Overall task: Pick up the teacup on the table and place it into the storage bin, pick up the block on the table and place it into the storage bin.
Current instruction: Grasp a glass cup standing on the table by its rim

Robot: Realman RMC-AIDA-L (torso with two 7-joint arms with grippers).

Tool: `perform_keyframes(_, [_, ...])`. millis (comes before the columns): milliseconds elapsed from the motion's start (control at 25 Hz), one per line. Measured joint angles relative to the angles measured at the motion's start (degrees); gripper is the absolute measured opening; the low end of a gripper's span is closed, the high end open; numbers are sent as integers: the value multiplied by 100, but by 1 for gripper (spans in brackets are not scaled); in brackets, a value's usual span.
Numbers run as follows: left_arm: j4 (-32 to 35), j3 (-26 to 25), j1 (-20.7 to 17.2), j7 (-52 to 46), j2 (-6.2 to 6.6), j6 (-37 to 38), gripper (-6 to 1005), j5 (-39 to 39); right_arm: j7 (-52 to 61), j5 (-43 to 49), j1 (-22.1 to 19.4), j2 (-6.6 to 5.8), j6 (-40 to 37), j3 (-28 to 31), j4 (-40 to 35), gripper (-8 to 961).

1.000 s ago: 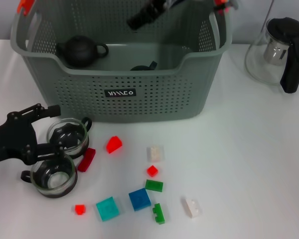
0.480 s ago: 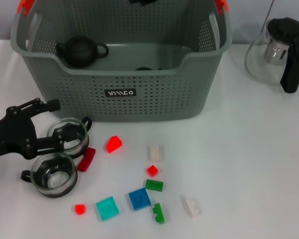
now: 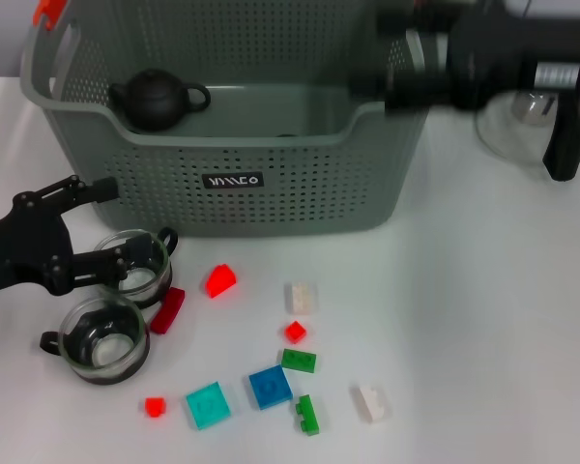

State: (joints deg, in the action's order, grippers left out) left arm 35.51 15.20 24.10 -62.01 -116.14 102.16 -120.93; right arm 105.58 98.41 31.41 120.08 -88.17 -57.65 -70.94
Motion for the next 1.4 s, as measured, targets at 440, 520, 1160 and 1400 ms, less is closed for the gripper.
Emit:
perform_keyframes(440, [3,0,21,-91,-25,-91,901,0,-1848,563,-397,-29,-1180,36,1097,913])
perform_keyframes(520, [6,12,40,-234,-24,-92,901,-2,-2032,773,-406,-28,-972,147,1430,913])
perform_keyframes(1160, [2834,1674,217,-4406,32,1272,901,-789,-3139,1132,-91,-37,174,361,2939,913])
perform_keyframes(1400, [4068,2927,686,-5601,32,1321,901,-1295,-3141,1126,-42,-11,162,367,2975,912])
